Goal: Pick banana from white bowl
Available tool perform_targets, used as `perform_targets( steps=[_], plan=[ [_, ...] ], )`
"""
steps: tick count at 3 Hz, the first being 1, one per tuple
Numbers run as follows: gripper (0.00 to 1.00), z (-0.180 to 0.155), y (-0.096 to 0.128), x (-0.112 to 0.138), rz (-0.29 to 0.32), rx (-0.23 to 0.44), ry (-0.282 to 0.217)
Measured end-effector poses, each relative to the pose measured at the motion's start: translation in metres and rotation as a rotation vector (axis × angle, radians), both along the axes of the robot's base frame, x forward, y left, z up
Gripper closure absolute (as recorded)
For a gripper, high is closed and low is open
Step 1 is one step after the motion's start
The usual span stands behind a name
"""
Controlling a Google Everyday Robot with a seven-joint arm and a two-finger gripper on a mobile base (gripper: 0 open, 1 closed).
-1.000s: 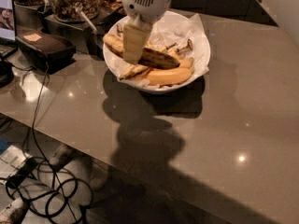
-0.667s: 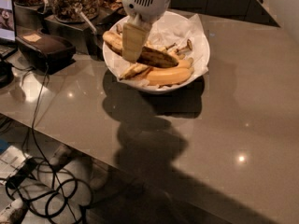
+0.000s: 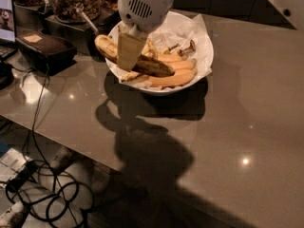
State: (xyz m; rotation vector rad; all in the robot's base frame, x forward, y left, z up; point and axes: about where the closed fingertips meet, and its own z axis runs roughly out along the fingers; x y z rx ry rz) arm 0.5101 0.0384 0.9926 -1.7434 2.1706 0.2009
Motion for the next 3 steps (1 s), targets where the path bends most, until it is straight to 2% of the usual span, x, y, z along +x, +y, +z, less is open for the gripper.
perform_targets(
  steps=[1, 3],
  plan=[
    [1.00, -0.0035, 0.0133, -0.0135, 0.039, 0.000, 0.005],
    [1.00, -0.0038, 0.0207, -0.0203, 0.063, 0.001, -0.010]
  ],
)
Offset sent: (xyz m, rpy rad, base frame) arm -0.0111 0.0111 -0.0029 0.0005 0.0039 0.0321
